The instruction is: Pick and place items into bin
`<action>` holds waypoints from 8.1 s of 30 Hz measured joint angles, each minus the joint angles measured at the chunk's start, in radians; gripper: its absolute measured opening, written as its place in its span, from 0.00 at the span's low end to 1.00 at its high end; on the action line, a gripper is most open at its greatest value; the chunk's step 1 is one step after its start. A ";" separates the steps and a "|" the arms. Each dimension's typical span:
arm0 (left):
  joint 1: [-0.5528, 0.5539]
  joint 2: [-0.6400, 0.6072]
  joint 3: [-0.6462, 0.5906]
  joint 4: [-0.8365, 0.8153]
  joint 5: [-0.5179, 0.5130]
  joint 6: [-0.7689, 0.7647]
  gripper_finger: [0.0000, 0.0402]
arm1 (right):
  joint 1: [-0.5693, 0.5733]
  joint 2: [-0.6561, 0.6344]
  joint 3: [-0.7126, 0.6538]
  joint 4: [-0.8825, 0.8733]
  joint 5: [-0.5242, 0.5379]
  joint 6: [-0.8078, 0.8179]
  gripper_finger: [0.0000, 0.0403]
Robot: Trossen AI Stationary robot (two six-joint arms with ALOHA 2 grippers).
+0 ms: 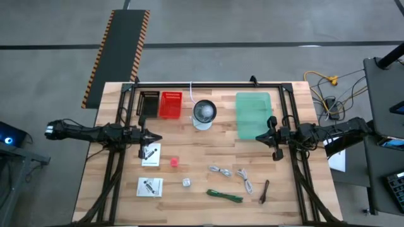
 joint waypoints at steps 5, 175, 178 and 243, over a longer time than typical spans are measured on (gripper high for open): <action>0.000 0.000 0.000 0.000 0.000 0.000 0.00 | 0.000 0.000 0.000 0.000 0.000 0.000 0.02; 0.000 0.771 0.076 1.024 0.050 -0.146 0.43 | 0.186 0.980 0.671 -0.496 0.097 0.564 0.56; 0.000 0.768 0.076 1.029 0.050 -0.124 0.43 | 0.224 1.026 0.686 -0.510 0.098 0.607 0.56; 0.000 0.751 0.074 1.026 0.047 -0.122 0.43 | 0.393 1.542 0.890 -0.735 0.098 0.790 0.56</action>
